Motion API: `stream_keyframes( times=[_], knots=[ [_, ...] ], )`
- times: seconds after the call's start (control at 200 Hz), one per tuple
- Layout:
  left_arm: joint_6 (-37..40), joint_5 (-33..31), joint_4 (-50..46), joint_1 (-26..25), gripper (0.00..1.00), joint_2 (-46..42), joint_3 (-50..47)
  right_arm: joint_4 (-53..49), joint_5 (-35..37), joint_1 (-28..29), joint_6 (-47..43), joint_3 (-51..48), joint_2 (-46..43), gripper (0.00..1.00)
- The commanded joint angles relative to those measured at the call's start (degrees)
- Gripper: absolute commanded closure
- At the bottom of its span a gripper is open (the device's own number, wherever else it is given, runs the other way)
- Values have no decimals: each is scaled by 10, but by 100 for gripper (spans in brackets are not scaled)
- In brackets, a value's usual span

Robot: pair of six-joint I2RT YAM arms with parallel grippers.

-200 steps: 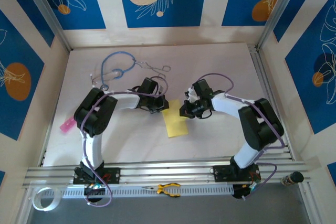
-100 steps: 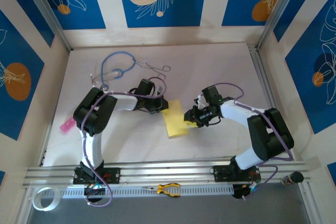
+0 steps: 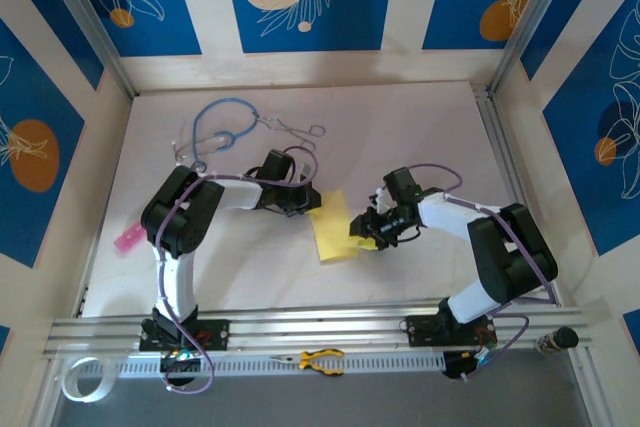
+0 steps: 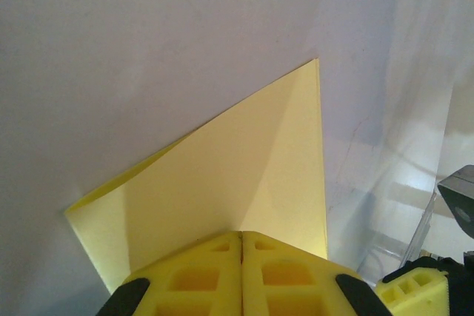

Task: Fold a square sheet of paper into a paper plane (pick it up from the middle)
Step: Fold the triangle a second time at the center of the table.

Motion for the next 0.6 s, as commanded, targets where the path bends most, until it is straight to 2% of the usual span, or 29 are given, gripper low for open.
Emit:
stream_keyframes(
  times=[0.0,0.595],
  knots=[
    [15,-9,-32,4,91,25,5,-19,-24,3,-10,-9,9,59],
    [12,-1,-31,4,92,35,14,14,-51,-1,-24,-19,41,60]
  ],
)
